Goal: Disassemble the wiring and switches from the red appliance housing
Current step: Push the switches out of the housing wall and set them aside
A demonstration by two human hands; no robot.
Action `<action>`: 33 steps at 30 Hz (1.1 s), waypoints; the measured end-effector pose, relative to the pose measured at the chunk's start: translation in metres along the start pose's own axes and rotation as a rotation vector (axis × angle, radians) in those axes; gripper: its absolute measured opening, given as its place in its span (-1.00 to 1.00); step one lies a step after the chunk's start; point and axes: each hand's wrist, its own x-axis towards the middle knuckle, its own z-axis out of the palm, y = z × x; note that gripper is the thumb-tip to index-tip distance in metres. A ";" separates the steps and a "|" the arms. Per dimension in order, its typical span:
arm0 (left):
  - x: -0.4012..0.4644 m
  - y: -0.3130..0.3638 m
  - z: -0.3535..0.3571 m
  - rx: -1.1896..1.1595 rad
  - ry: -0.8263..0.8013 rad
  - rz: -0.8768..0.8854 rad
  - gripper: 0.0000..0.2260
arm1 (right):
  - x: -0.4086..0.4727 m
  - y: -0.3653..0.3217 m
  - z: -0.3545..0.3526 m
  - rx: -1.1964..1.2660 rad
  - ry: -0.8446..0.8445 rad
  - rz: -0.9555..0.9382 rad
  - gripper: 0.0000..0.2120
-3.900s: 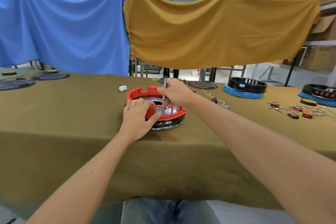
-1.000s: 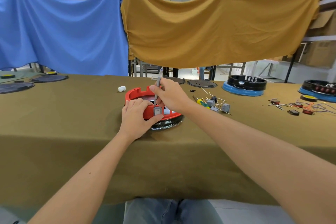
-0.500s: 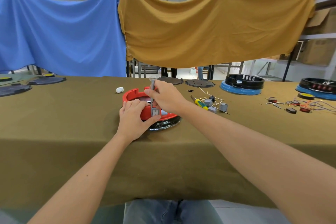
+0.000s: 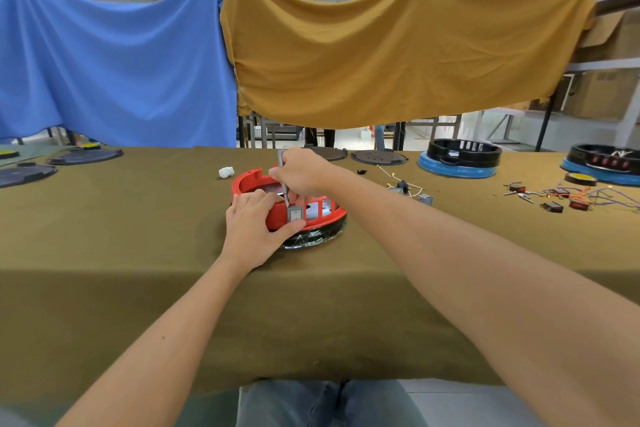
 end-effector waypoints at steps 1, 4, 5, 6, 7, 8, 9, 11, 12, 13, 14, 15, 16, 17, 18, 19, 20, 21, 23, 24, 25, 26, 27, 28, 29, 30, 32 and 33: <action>0.000 0.001 0.000 -0.002 -0.001 -0.002 -0.64 | 0.001 0.000 0.000 -0.009 0.000 0.006 -0.66; 0.000 0.002 -0.002 -0.002 -0.010 -0.007 -0.64 | 0.000 0.000 0.001 -0.002 0.001 0.001 -0.65; 0.000 0.002 -0.002 -0.002 -0.014 -0.007 -0.64 | -0.001 0.002 0.002 0.013 0.013 -0.006 -0.67; 0.000 0.001 -0.002 -0.005 -0.018 -0.007 -0.64 | -0.003 0.004 0.004 0.039 0.039 -0.014 -0.70; 0.000 0.001 -0.002 -0.012 -0.019 -0.007 -0.64 | -0.005 0.008 0.005 0.089 0.078 -0.018 -0.72; -0.001 0.001 -0.003 -0.027 -0.022 -0.011 -0.63 | -0.009 0.013 0.006 0.168 0.126 -0.018 -0.72; -0.001 0.002 -0.003 -0.044 -0.028 -0.020 -0.61 | -0.011 0.018 0.006 0.255 0.176 -0.015 -0.72; -0.001 0.005 -0.005 -0.069 -0.045 -0.038 -0.56 | -0.017 0.029 0.003 0.335 0.257 -0.029 -0.75; -0.002 0.005 -0.006 -0.077 -0.048 -0.040 -0.58 | -0.020 0.033 0.002 0.327 0.277 -0.039 -0.76; -0.002 0.005 -0.006 -0.089 -0.040 -0.040 -0.63 | -0.022 0.035 0.002 0.311 0.286 -0.045 -0.77; -0.003 0.005 -0.006 -0.108 -0.029 -0.041 -0.69 | -0.023 0.037 0.002 0.298 0.290 -0.048 -0.77; -0.004 0.006 -0.007 -0.124 -0.017 -0.038 -0.72 | -0.025 0.037 0.003 0.288 0.290 -0.051 -0.76; -0.005 0.006 -0.008 -0.130 -0.006 -0.022 -0.73 | -0.025 0.037 0.004 0.276 0.288 -0.056 -0.75; -0.006 0.007 -0.008 -0.125 0.005 0.010 -0.75 | -0.026 0.036 0.005 0.261 0.282 -0.062 -0.74; -0.006 0.008 -0.009 -0.117 0.017 0.046 -0.77 | -0.026 0.035 0.006 0.242 0.275 -0.069 -0.73; -0.007 0.010 -0.009 -0.110 0.026 0.073 -0.79 | -0.026 0.033 0.008 0.223 0.268 -0.076 -0.72; -0.007 0.011 -0.010 -0.105 0.033 0.088 -0.81 | -0.027 0.032 0.009 0.204 0.264 -0.081 -0.72; -0.007 0.011 -0.010 -0.096 0.037 0.103 -0.82 | -0.027 0.030 0.010 0.189 0.262 -0.082 -0.71; -0.007 0.010 -0.009 -0.067 0.043 0.141 -0.83 | -0.029 0.030 0.011 0.195 0.268 -0.076 -0.71; -0.008 0.010 -0.008 -0.062 0.044 0.155 -0.84 | -0.029 0.031 0.011 0.210 0.273 -0.069 -0.72; -0.008 0.010 -0.008 -0.064 0.044 0.161 -0.85 | -0.029 0.032 0.011 0.225 0.275 -0.058 -0.73; -0.008 0.010 -0.008 -0.064 0.045 0.165 -0.86 | -0.030 0.032 0.010 0.236 0.272 -0.047 -0.73; -0.008 0.010 -0.008 -0.060 0.048 0.170 -0.87 | -0.029 0.031 0.010 0.242 0.267 -0.037 -0.72; -0.009 0.010 -0.007 -0.055 0.052 0.177 -0.87 | -0.028 0.030 0.009 0.242 0.259 -0.026 -0.71; -0.009 0.009 -0.006 -0.052 0.056 0.181 -0.87 | -0.026 0.029 0.009 0.233 0.249 -0.014 -0.69; -0.009 0.009 -0.006 -0.054 0.060 0.182 -0.87 | -0.025 0.027 0.009 0.219 0.238 -0.004 -0.67; -0.009 0.008 -0.005 -0.064 0.070 0.175 -0.86 | -0.022 0.025 0.007 0.197 0.217 0.010 -0.66; -0.009 0.008 -0.005 -0.064 0.074 0.173 -0.86 | -0.021 0.025 0.006 0.194 0.209 0.018 -0.65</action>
